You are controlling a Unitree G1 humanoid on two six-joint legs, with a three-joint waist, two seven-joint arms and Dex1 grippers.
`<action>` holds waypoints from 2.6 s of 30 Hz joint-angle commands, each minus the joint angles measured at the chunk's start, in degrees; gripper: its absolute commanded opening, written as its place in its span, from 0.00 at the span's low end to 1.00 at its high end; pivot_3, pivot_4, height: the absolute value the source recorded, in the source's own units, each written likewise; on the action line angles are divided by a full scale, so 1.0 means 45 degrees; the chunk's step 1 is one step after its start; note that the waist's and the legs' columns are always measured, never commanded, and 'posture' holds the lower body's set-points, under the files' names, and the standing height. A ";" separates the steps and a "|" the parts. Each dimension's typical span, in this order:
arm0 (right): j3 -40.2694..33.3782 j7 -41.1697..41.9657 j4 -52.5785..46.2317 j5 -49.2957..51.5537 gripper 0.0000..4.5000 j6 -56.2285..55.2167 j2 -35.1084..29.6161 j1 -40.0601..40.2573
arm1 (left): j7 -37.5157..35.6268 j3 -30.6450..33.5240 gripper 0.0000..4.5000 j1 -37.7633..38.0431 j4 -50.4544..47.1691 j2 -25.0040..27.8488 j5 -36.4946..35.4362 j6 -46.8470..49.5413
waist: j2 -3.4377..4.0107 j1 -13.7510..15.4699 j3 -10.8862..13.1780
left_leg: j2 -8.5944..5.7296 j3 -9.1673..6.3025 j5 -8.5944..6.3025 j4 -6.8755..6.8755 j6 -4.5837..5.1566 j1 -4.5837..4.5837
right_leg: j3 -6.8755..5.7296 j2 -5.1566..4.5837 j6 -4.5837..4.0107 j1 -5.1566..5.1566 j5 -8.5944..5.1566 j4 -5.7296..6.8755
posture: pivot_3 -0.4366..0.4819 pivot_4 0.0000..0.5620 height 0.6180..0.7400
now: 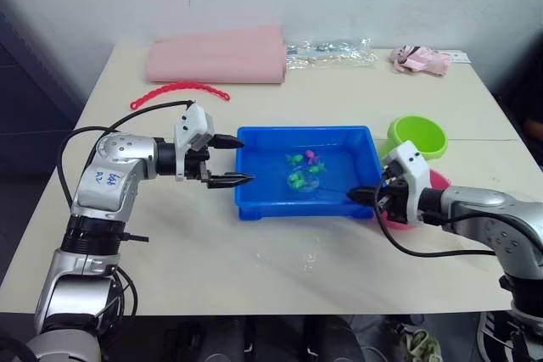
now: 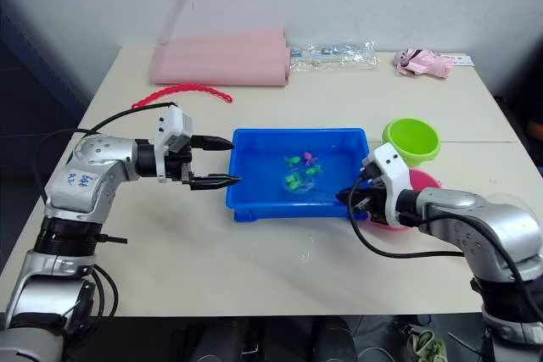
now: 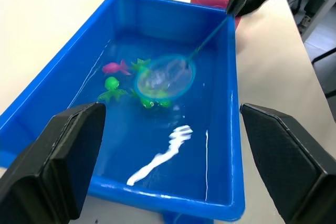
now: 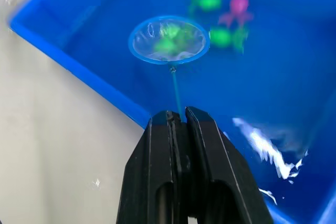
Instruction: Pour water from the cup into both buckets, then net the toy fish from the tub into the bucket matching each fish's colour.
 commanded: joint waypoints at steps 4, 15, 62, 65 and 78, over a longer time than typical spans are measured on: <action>0.0031 0.0434 0.1508 -0.0561 0.00 -0.0681 0.0622 -0.0921 | 0.0707 0.0929 0.99 0.0719 -0.1633 0.0619 -0.0677 0.0765 | 0.0001 -0.0038 0.0000 | 0.0007 0.0011 0.0002 0.0001 -0.0002 0.0007 | 0.0005 0.0005 0.0001 0.0000 0.0001 0.0006 | 0.48 0.27 0.98; -0.0757 0.1605 0.0333 0.0591 0.00 0.0735 -0.0584 -0.1498 | 0.1084 0.0922 0.99 0.0753 -0.1720 0.0724 -0.0898 0.0761 | 0.0003 -0.0005 0.0002 | 0.0009 0.0010 0.0001 -0.0001 -0.0004 0.0005 | 0.0005 0.0005 0.0001 -0.0003 0.0001 0.0003 | 0.48 0.27 0.98; -0.0741 0.0776 0.3682 -0.2236 0.00 -0.0903 0.0927 -0.2626 | 0.0917 0.0254 0.99 -0.0170 -0.0377 0.0123 -0.0732 -0.0423 | 0.0004 -0.0039 0.0002 | 0.0010 0.0022 -0.0001 -0.0009 -0.0008 0.0004 | 0.0009 0.0008 0.0001 -0.0009 0.0000 -0.0001 | 0.48 0.27 0.98; -0.0748 0.0789 0.3260 -0.1982 0.00 -0.0152 0.0893 -0.2381 | 0.0840 0.0244 0.99 -0.0302 -0.0142 0.0158 -0.0697 -0.0567 | 0.0004 -0.0048 0.0003 | 0.0011 0.0021 -0.0001 -0.0010 -0.0008 0.0004 | 0.0008 0.0009 0.0001 -0.0009 0.0001 -0.0001 | 0.48 0.27 0.98; -0.2112 -0.0141 0.2530 -0.1152 0.00 0.1970 0.1402 -0.2400 | 0.0803 0.0199 0.99 -0.0257 -0.0199 0.0182 -0.0657 -0.0635 | 0.0005 -0.0040 0.0003 | 0.0010 0.0020 -0.0001 -0.0016 -0.0007 0.0003 | 0.0008 0.0008 0.0001 -0.0010 0.0001 -0.0007 | 0.48 0.27 0.98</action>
